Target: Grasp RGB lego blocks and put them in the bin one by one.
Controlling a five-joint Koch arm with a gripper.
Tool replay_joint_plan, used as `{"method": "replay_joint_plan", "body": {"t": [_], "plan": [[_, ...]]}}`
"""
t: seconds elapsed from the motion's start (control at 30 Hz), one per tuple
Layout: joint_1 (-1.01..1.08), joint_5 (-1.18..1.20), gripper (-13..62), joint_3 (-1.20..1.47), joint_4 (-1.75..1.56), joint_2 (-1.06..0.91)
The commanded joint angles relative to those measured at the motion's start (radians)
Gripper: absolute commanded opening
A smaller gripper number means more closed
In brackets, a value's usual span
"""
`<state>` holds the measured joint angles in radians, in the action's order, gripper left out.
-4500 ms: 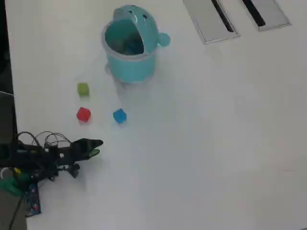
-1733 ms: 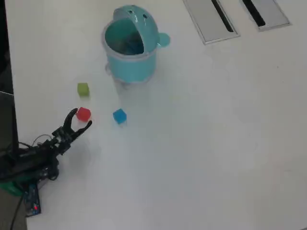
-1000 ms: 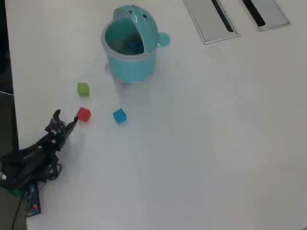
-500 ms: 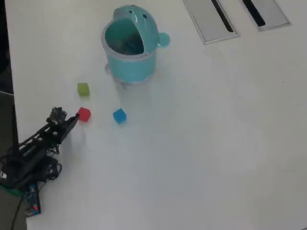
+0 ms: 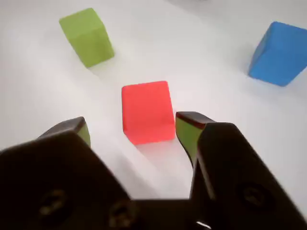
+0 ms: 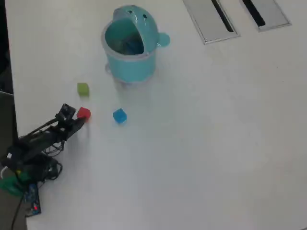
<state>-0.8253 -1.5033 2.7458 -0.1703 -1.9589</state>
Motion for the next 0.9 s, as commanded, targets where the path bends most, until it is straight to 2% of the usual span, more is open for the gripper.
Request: {"method": "replay_joint_plan", "body": {"t": [0.0,0.57,0.87], "plan": [[0.002,0.0,32.4,-0.094,-0.086,0.028],[0.014,0.0,32.4,-0.129,-0.272,0.262],[0.008,0.003,32.4,-0.126,-0.305,0.296]]}}
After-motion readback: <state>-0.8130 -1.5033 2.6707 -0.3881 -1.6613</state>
